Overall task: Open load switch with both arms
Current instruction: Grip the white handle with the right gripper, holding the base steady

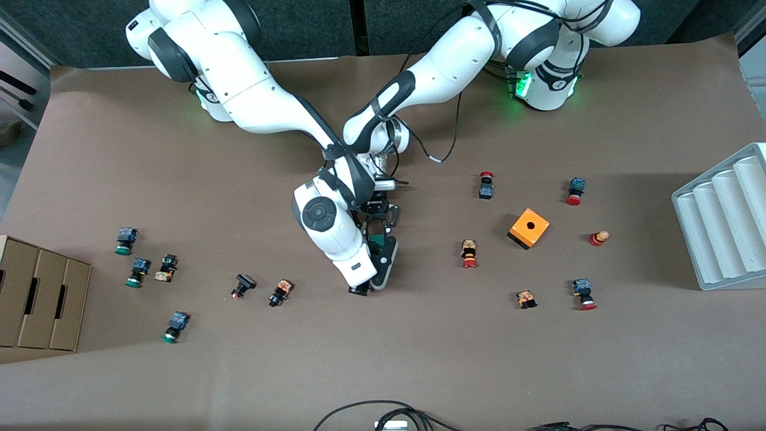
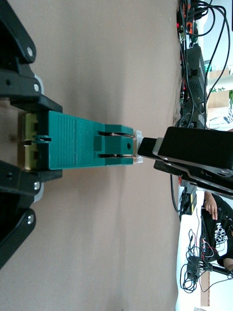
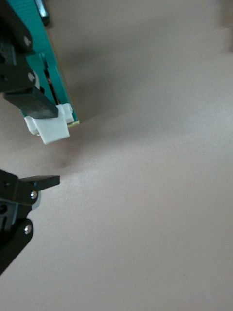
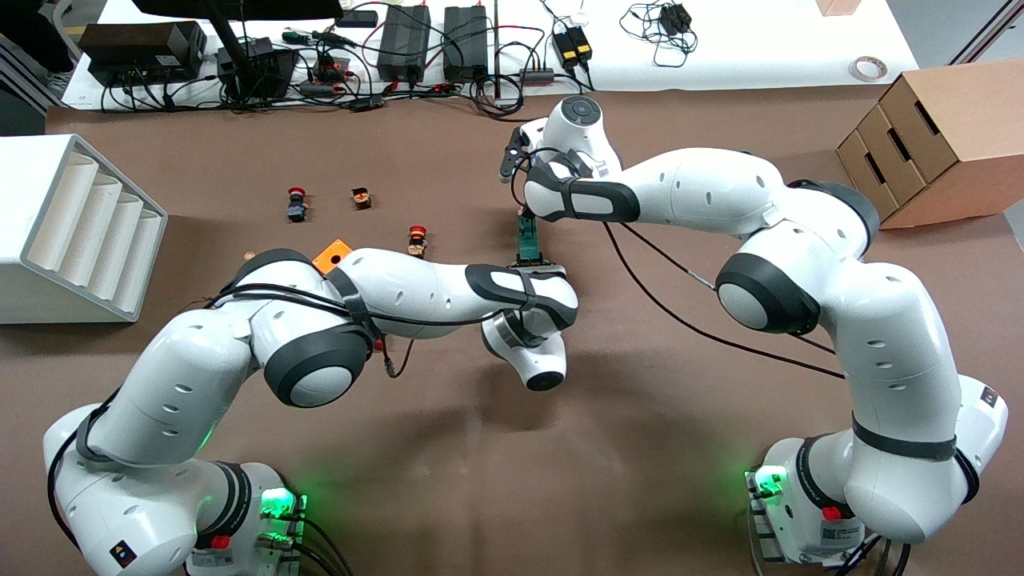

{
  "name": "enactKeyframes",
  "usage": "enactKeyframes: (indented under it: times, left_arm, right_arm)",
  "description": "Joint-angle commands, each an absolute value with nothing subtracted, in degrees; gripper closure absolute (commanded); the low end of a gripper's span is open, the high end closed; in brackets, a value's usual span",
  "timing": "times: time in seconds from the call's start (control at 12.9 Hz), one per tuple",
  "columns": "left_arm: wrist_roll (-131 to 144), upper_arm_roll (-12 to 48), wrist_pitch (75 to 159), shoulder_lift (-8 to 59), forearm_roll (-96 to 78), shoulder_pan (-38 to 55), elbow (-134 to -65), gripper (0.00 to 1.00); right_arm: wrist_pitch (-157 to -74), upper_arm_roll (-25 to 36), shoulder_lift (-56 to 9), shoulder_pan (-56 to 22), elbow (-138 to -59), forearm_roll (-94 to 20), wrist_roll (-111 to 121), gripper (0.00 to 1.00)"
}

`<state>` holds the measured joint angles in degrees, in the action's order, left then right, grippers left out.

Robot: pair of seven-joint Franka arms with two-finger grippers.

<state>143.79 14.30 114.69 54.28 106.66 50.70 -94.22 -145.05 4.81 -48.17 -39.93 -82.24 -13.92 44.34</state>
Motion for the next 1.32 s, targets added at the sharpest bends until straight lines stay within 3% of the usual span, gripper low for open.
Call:
enactKeyframes:
  times: [0.0, 0.62, 1.24]
  left_arm:
    - [144.93, 13.71, 113.82, 54.14, 107.49, 51.86, -94.31, 0.51]
    - [144.93, 13.71, 113.73, 54.14, 107.49, 51.94, -94.31, 0.51]
    - [144.93, 13.71, 113.82, 54.05, 107.49, 51.94, -94.31, 0.51]
  right_arm:
    - [-144.32, 5.27, -47.46, -41.31, -83.58, -13.62, 43.42, 0.56]
    - [-144.32, 5.27, -47.46, -41.57, -84.46, -13.62, 43.24, 0.71]
    - [-144.32, 5.01, -47.02, -41.57, -85.87, -13.62, 42.63, 0.73]
